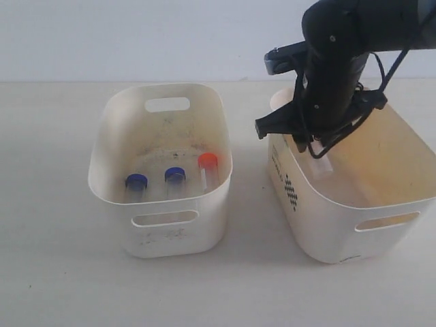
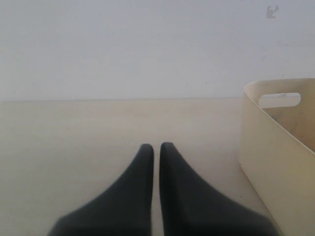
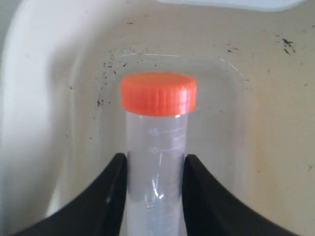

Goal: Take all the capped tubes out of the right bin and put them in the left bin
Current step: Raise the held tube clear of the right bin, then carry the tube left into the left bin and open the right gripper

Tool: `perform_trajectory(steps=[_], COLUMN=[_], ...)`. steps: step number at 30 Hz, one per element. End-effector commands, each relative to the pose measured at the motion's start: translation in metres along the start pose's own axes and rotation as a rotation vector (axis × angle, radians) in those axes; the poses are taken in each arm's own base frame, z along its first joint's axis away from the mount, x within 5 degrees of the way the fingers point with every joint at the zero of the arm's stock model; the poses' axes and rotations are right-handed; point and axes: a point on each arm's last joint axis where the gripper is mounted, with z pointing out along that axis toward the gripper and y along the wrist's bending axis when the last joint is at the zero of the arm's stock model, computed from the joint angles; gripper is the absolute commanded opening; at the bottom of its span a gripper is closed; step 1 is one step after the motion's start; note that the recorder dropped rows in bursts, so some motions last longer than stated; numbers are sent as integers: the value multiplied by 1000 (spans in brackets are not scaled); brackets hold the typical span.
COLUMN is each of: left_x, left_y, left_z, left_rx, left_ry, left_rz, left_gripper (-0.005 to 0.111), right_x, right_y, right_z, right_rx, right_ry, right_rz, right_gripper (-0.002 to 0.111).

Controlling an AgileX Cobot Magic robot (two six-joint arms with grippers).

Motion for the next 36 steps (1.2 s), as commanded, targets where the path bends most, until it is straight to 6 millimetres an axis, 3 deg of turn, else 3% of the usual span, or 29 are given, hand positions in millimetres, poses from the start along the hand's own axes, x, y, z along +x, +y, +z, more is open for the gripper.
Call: perform_trajectory(steps=[1,4,16,21,28,33,36], left_x=[-1,-1,-1,-1,-1,-1,-1], left_y=[0,0,0,0,0,0,0], left_z=[0,0,0,0,0,0,0], left_rx=[8,8,8,8,8,8,8], left_ry=[-6,-6,-6,-6,-6,-6,-6], left_rz=[-7,-7,-7,-7,-7,-7,-7], left_gripper=[4,4,4,4,4,4,4], right_x=[-3,-4,5,8,8,10,11], right_y=[-18,-31,-52,-52,-32,1,26], right_z=[-19,-39,-126,-146,-160,-168,-162], right_rx=[21,28,-36,-118,-371,-535,-569], right_ry=[-47,-91,-338,-414,-452,-466,-460], right_rz=[36,62,115,146,156,115,60], right_gripper=[0,0,0,0,0,0,0])
